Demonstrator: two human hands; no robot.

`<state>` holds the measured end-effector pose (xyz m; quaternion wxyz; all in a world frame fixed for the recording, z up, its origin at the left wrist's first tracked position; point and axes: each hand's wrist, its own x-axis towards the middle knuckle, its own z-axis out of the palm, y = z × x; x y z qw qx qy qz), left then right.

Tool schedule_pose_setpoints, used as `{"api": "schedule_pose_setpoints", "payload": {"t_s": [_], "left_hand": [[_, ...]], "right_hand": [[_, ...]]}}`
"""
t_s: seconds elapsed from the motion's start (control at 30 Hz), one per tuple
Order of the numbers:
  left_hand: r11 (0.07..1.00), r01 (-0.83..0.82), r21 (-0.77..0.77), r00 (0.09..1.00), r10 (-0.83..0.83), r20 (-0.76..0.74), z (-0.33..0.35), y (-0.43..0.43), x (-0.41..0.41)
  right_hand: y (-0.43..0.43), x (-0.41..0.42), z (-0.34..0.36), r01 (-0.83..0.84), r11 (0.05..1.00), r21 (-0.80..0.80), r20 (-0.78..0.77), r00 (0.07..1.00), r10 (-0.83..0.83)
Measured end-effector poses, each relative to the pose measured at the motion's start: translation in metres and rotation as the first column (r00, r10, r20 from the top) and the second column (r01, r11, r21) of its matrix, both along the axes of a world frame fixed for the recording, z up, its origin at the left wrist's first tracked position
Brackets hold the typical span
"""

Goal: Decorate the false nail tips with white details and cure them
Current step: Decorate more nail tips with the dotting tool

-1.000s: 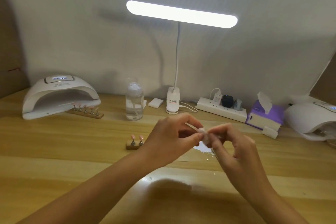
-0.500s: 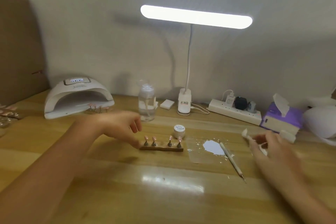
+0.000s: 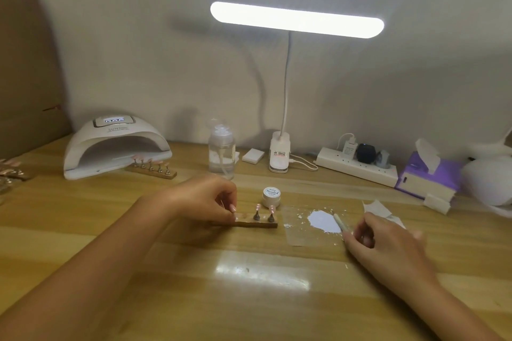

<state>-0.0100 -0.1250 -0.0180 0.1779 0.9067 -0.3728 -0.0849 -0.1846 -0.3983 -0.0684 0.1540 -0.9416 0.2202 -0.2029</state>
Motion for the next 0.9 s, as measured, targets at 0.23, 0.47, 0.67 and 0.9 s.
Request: {"api": "schedule_pose_setpoints", "payload": {"t_s": [0.23, 0.47, 0.67, 0.9], "left_hand": [[0.994, 0.024, 0.106, 0.978, -0.045, 0.202, 0.001, -0.007, -0.007], [0.983, 0.021, 0.183, 0.945, -0.079, 0.317, 0.004, -0.009, -0.011], [0.999, 0.001, -0.033, 0.942, 0.01, 0.336, 0.029, -0.006, -0.026], [0.896, 0.354, -0.268, 0.935, -0.34, 0.101, 0.005, -0.057, -0.085]], "right_hand": [[-0.001, 0.0, 0.001, 0.018, 1.0, 0.021, 0.073, 0.997, -0.02], [-0.005, 0.001, 0.001, 0.046, 0.999, 0.008, 0.046, 0.998, -0.047], [-0.005, 0.0, 0.003, 0.042, 0.999, 0.021, 0.008, 0.999, -0.042], [-0.011, 0.002, 0.009, 0.037, 0.983, 0.179, 0.0, 0.999, -0.038]]}}
